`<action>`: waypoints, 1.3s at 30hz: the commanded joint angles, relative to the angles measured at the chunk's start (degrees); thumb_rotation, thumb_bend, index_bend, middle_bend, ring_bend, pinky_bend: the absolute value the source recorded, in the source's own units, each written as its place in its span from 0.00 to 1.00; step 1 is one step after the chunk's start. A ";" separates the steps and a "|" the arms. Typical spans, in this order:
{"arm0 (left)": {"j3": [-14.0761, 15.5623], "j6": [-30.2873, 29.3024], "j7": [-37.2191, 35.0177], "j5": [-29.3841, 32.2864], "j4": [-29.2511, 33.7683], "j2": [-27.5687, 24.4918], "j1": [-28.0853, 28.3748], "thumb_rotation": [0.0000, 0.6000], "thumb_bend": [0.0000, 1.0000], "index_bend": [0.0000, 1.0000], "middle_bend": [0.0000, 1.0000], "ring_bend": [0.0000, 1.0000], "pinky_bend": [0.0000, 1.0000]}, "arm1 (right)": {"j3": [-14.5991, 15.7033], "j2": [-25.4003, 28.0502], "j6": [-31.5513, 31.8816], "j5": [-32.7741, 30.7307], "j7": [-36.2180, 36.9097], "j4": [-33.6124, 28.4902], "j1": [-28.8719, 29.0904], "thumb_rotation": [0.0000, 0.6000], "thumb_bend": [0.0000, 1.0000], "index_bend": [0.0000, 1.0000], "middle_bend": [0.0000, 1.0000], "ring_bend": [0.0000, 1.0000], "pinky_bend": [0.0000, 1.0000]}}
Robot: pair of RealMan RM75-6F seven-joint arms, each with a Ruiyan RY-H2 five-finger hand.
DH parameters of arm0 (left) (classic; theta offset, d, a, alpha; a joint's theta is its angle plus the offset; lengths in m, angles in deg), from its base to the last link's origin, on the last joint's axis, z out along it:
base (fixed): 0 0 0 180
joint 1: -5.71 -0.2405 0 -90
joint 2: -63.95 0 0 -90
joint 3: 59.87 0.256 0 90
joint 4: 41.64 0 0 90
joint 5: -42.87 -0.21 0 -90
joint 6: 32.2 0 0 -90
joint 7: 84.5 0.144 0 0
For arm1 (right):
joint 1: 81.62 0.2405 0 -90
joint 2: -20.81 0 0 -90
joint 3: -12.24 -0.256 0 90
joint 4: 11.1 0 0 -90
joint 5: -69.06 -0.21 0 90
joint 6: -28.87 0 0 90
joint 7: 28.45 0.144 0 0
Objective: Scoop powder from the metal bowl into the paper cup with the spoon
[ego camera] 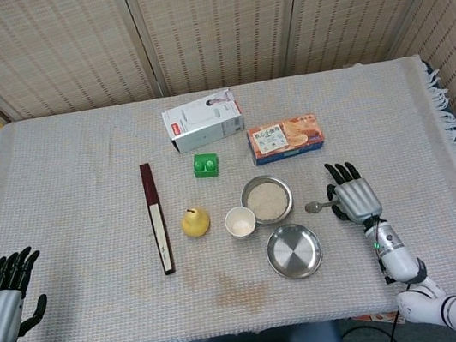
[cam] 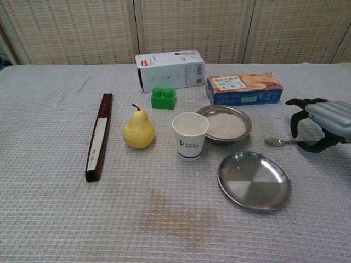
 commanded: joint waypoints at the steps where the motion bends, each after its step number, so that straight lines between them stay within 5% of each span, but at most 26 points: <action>1: 0.01 0.10 0.11 0.03 -0.02 0.05 0.06 1.00 0.45 0.00 0.00 0.00 0.05 | 0.03 -0.19 -0.42 -0.34 -0.10 0.34 0.21 1.00 0.31 0.51 0.00 0.00 0.00; 39: 0.25 0.94 0.30 0.54 0.13 -0.13 0.43 1.00 0.48 0.00 0.00 0.00 0.05 | 0.66 -1.31 -1.44 -2.30 -0.72 1.26 0.94 1.00 0.32 0.54 0.00 0.00 0.00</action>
